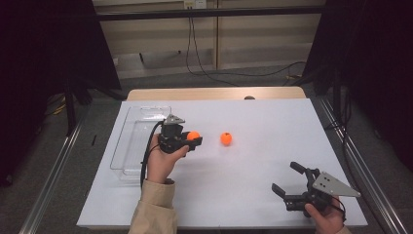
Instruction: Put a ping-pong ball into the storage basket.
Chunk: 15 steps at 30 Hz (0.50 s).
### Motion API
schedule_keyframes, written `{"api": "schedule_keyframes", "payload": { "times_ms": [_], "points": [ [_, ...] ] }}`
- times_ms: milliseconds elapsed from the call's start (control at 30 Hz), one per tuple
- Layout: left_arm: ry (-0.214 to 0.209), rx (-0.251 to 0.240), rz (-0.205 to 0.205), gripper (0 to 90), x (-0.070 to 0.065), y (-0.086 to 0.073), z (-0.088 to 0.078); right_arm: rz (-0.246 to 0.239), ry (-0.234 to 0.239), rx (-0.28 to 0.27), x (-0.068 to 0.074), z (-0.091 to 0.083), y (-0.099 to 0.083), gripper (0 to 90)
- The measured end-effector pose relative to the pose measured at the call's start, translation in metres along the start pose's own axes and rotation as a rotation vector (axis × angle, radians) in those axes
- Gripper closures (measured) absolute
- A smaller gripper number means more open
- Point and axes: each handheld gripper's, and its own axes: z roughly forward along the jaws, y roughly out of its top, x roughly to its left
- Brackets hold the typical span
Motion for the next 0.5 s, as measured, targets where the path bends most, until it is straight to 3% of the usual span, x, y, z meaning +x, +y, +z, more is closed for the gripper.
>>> {"api": "schedule_keyframes", "payload": {
  "times_ms": [500],
  "points": [
    [0.017, -0.011, -0.017, 50.8, 0.0065, -0.0005, -0.0065, 0.0, 0.001, 0.0, 0.0001, 0.0001, -0.0002, 1.9]
  ]
}}
